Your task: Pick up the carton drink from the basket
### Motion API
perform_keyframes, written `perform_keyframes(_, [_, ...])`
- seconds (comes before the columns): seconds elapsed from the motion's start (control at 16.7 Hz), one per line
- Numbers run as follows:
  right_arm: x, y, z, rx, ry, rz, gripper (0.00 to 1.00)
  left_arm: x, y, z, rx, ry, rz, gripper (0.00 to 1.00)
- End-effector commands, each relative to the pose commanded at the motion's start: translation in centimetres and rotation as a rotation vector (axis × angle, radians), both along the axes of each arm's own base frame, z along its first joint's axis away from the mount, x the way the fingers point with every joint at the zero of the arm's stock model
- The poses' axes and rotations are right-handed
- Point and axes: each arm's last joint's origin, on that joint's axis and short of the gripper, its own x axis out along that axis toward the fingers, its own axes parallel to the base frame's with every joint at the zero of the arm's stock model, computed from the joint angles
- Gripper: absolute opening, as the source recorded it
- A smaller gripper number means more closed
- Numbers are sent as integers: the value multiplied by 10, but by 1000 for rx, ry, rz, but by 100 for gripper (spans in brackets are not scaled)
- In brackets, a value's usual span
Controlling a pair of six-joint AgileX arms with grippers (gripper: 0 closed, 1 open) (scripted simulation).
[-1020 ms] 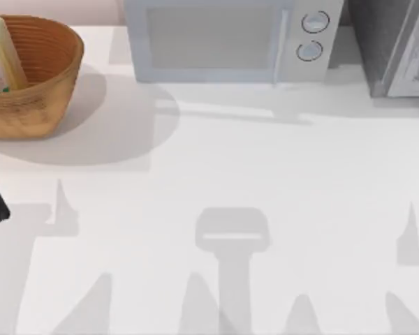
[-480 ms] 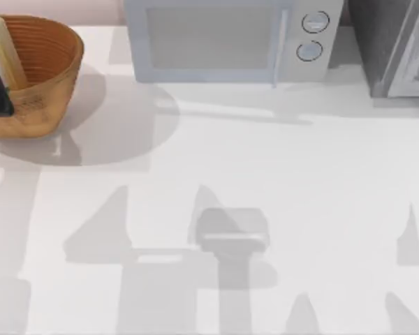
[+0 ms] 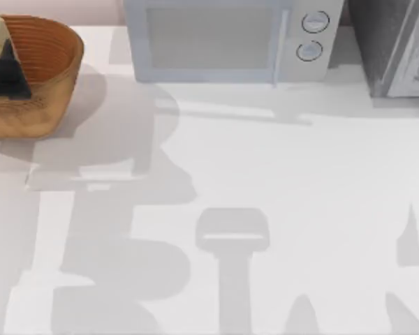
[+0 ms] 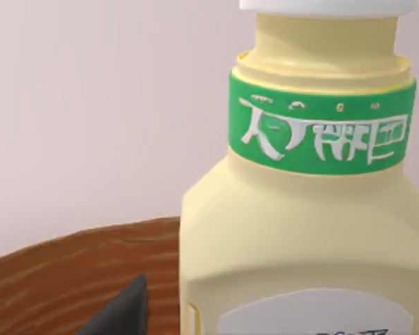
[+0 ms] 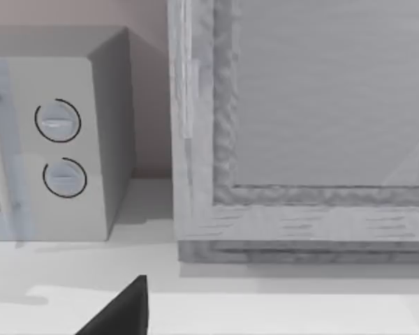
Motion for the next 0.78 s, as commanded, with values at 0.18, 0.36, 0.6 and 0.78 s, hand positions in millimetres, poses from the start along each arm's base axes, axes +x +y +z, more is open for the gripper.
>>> perform_keyframes(0.18, [0,0,0,0,0,0,100,12,3,-19,1,6,-1,100])
perform_keyframes(0.36, [0,0,0,0,0,0,100,14,4,-24,1,7,-2,100])
perform_keyframes(0.6, [0,0,0,0,0,0,100,14,2,-18,8,-12,-3,100])
perform_keyframes(0.78, [0,0,0,0,0,0,100,24,3,-22,1,8,-2,100])
